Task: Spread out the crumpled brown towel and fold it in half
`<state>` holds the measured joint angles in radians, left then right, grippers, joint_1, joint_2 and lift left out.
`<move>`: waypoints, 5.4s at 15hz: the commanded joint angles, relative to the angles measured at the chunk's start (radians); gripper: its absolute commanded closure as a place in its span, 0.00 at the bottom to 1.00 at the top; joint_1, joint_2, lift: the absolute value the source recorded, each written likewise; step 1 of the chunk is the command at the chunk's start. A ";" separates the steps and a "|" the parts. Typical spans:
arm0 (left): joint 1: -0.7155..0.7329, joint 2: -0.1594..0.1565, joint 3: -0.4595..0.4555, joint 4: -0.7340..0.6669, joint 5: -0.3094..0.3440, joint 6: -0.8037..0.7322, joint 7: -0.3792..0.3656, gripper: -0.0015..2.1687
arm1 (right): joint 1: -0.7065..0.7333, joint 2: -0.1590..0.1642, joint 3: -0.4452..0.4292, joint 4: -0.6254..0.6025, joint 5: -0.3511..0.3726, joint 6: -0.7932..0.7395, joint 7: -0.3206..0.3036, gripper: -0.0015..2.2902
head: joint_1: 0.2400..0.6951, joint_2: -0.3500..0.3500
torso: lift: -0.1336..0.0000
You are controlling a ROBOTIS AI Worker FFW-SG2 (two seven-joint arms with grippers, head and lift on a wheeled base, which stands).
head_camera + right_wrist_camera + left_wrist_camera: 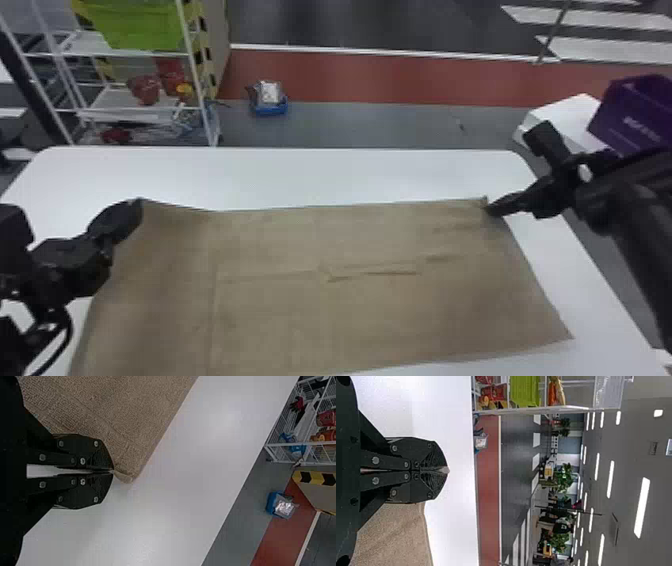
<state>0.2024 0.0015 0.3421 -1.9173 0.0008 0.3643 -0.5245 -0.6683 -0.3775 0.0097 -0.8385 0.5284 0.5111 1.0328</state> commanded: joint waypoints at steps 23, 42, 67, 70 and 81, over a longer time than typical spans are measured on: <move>-0.307 0.055 -0.075 0.176 -0.504 0.298 -0.296 0.07 | 0.105 -0.008 -0.056 -0.111 -0.024 -0.006 0.046 0.58 | 1.00 0.39 | 0.07; -0.443 0.100 -0.083 0.376 -0.624 0.402 -0.247 0.15 | 0.131 -0.035 -0.074 -0.109 -0.028 -0.107 0.046 0.58 | 1.00 0.46 | 0.07; -0.478 0.107 -0.083 0.452 -0.650 0.411 -0.262 0.19 | 0.142 -0.038 -0.071 -0.113 -0.015 -0.119 0.047 0.58 | 1.00 0.46 | 0.07; -0.483 0.109 -0.081 0.452 -0.644 0.405 -0.239 0.09 | 0.142 -0.035 -0.068 -0.113 -0.015 -0.119 0.047 0.58 | 1.00 0.47 | 0.07; -0.531 0.121 -0.084 0.524 -0.647 0.408 -0.269 0.19 | 0.154 -0.041 -0.077 -0.122 -0.016 -0.122 0.049 0.58 | 1.00 0.46 | 0.07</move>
<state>-0.3227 0.1180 0.2587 -1.4137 -0.6446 0.7726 -0.7922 -0.5145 -0.4188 -0.0664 -0.9586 0.5126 0.3889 1.0814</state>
